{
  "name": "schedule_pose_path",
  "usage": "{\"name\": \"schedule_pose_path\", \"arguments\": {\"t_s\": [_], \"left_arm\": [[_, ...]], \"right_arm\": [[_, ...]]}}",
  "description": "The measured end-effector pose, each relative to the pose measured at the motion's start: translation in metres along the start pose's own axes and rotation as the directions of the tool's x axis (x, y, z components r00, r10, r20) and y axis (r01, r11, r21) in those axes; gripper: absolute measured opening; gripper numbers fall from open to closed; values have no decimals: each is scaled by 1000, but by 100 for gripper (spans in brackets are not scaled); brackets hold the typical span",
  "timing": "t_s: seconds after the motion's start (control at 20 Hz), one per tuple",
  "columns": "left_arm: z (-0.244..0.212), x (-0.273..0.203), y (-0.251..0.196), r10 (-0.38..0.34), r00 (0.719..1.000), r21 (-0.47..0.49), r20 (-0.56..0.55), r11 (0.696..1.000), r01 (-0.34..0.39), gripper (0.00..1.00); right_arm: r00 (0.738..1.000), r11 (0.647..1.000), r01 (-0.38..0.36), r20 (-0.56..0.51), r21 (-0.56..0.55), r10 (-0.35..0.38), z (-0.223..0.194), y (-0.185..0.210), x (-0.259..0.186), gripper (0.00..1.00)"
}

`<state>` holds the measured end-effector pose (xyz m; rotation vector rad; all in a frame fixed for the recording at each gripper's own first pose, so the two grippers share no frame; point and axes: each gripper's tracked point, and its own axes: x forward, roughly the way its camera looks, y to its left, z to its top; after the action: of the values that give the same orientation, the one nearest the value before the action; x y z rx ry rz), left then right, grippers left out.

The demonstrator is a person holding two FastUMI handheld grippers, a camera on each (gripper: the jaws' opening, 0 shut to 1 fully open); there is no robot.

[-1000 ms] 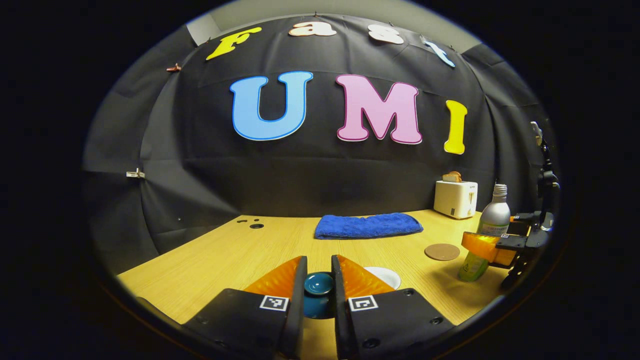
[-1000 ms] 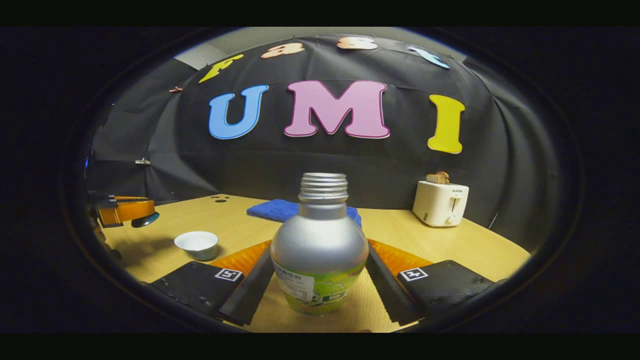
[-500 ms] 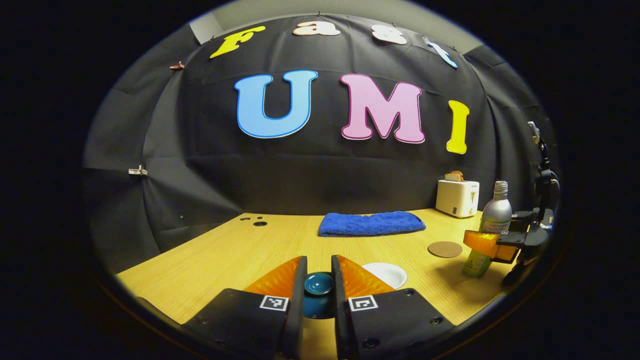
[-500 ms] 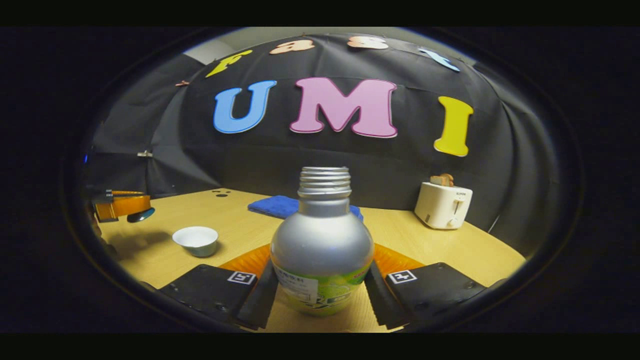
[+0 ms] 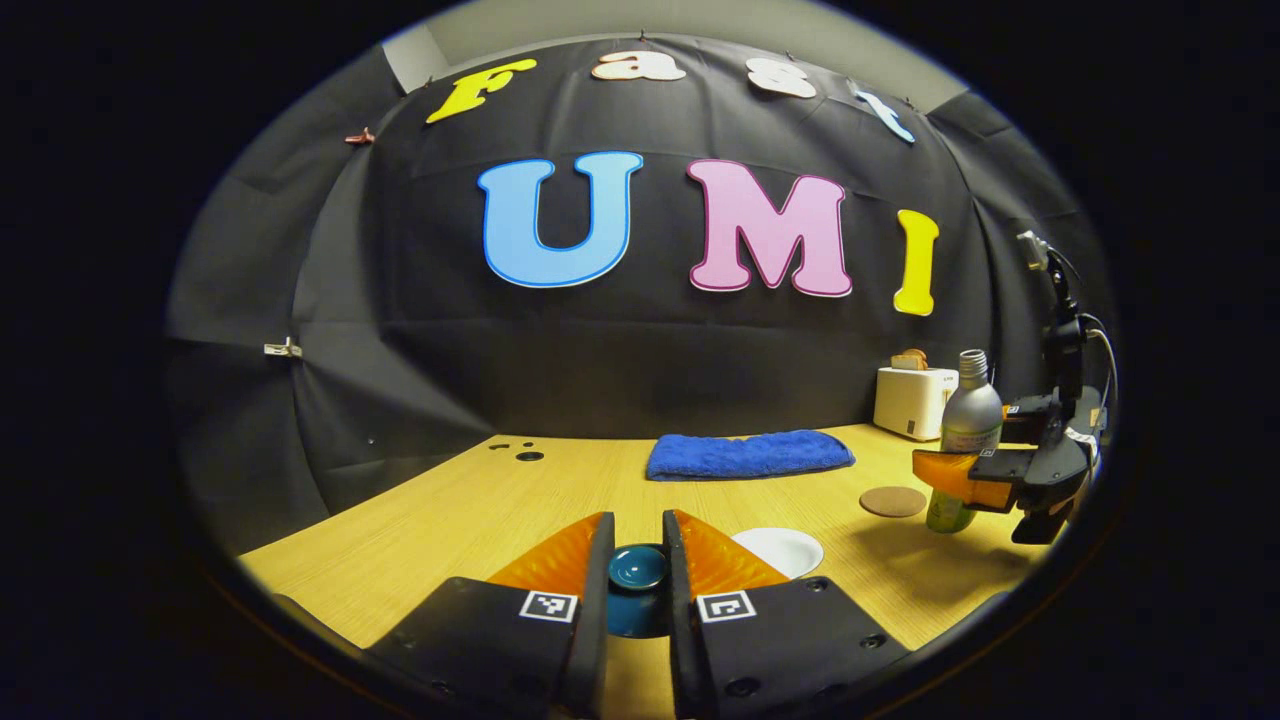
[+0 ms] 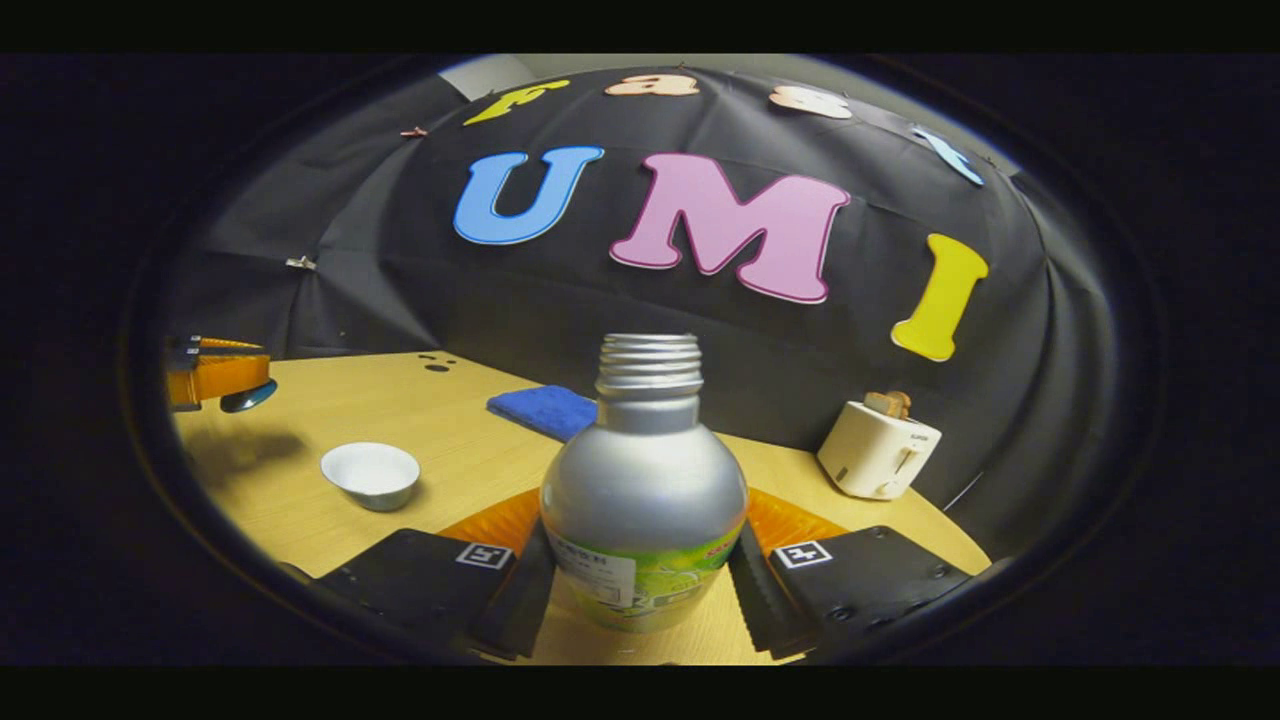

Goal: Open the teacup lid with one hand, grasp the water bottle and pour water into the teacup with the other hand; after pouring, place the water bottle on the coaster and then close the teacup lid.

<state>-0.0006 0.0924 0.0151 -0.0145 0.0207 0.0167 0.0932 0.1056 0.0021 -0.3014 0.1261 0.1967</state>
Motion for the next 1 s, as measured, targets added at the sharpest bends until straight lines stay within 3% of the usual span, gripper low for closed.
{"name": "schedule_pose_path", "arguments": {"t_s": [0.1,0.15,0.35,0.55,0.75,1.0], "left_arm": [[-1,-3,7,7,1000,2,2,1000,-7,32],[-1,-4,10,10,1000,5,3,1000,-10,32],[1,-5,19,18,1000,-3,11,1000,-18,32],[3,-6,24,19,1000,-10,21,1000,-18,29],[2,-9,31,25,999,-19,20,1000,-25,30],[7,-14,42,49,998,0,35,999,-50,29]], "right_arm": [[1000,997,-8,-16,-80,7,0,7,6,82],[1000,990,0,-16,-144,-2,2,5,8,79],[999,933,-25,-36,-358,13,-5,21,16,80],[1000,818,-6,6,-575,11,11,26,23,80],[998,721,-38,16,-692,69,15,47,33,79],[995,568,-13,48,-823,92,17,58,48,79]]}}
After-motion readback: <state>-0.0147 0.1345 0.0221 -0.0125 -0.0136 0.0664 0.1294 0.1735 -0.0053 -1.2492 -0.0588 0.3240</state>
